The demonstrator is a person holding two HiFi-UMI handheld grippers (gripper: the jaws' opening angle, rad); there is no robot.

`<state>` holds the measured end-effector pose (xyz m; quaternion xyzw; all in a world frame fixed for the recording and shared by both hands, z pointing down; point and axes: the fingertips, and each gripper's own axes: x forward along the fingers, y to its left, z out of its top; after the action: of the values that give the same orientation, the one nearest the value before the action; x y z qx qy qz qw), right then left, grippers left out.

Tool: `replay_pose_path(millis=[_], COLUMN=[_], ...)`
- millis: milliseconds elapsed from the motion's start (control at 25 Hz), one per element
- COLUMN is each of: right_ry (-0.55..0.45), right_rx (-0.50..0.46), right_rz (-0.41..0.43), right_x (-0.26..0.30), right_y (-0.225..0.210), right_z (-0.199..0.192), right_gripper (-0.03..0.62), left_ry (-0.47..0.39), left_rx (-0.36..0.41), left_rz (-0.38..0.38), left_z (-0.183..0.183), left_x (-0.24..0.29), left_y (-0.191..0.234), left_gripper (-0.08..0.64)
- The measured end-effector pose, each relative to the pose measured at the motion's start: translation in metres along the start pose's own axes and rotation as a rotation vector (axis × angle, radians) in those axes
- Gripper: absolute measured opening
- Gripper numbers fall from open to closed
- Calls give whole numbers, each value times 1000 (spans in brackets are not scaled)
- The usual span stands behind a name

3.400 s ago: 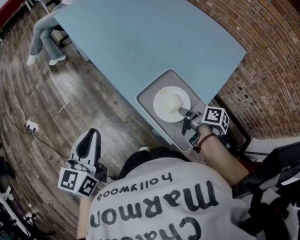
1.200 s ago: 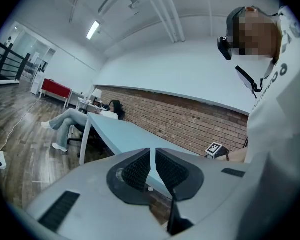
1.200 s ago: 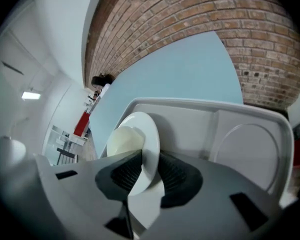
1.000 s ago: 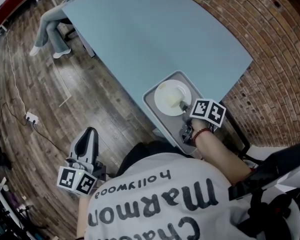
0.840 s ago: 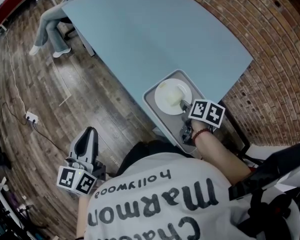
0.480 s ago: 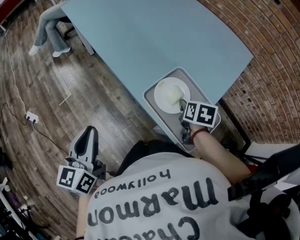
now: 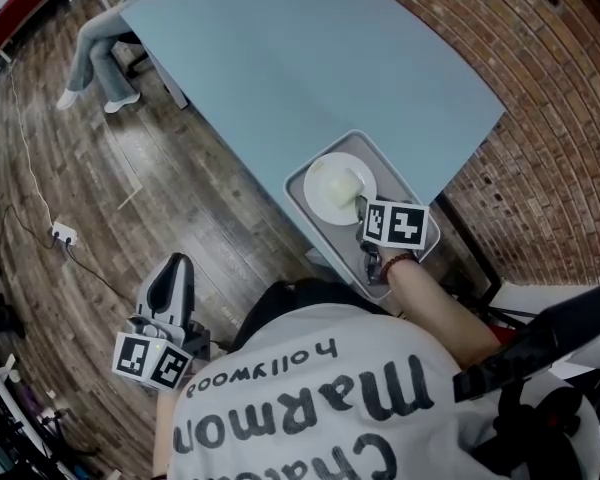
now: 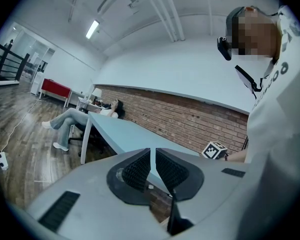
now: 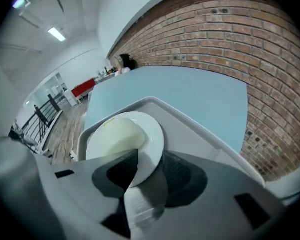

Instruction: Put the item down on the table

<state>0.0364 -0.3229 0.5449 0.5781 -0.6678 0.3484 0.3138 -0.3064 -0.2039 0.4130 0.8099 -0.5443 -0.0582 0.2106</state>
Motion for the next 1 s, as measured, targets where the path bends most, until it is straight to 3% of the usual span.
replay_pose_path(millis=[120, 200, 480, 680, 880, 1000], right_ry=[7, 5, -51, -167, -295, -312], right_rx=[-166, -228, -262, -298, -295, -302], right_rz=[-23, -30, 19, 231, 491, 532], right_x=[-1, -1, -19, -53, -115, -139], right_y=[3, 4, -2, 7, 6, -14], right_z=[4, 5, 11, 17, 20, 14], right_gripper=[141, 141, 140, 136, 73, 23], left_ry=[0, 0, 7, 25, 45, 50], left_rx=[1, 5, 16, 12, 28, 39], left_rz=[0, 0, 1, -29, -96, -112], left_z=[0, 0, -5, -20, -36, -45], left_x=[-1, -2, -3, 11, 32, 38], left_y=[-3, -8, -31, -73, -141, -175], left_gripper=[37, 37, 37, 37, 37, 37])
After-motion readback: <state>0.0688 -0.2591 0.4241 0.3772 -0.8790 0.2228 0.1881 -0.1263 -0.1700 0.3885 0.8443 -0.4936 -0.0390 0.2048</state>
